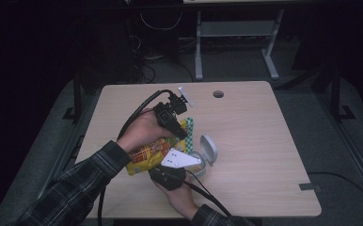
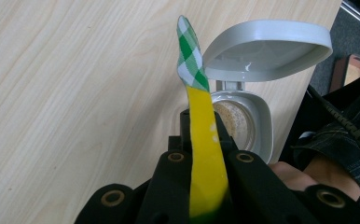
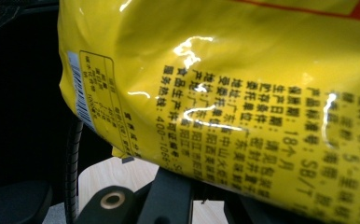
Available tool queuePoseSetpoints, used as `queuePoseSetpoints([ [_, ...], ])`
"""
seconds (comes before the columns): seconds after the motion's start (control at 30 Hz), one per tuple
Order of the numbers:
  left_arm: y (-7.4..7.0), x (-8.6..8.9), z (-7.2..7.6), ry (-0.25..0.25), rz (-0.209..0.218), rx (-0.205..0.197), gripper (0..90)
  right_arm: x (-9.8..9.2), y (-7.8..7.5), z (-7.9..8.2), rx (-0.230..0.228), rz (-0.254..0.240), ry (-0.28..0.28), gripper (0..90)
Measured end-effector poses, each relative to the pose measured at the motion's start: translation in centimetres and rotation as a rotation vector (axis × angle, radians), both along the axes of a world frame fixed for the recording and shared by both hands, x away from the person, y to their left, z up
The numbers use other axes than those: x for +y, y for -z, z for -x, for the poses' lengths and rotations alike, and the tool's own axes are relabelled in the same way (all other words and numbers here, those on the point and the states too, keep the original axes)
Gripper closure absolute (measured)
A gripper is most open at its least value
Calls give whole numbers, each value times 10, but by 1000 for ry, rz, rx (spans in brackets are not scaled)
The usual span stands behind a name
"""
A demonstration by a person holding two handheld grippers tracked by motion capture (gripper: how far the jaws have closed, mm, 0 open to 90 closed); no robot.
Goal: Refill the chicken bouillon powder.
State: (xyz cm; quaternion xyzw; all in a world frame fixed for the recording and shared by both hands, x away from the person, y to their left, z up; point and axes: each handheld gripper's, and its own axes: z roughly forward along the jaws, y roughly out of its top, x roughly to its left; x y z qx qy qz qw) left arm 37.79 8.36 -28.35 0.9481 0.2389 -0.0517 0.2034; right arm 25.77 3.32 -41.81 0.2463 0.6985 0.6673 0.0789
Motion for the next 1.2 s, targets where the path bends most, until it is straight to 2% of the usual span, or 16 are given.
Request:
queuePoseSetpoints([
  [1.2,0,-3,0,7,-16,-2,899,0,-1,0,0,-8,-1,898],
])
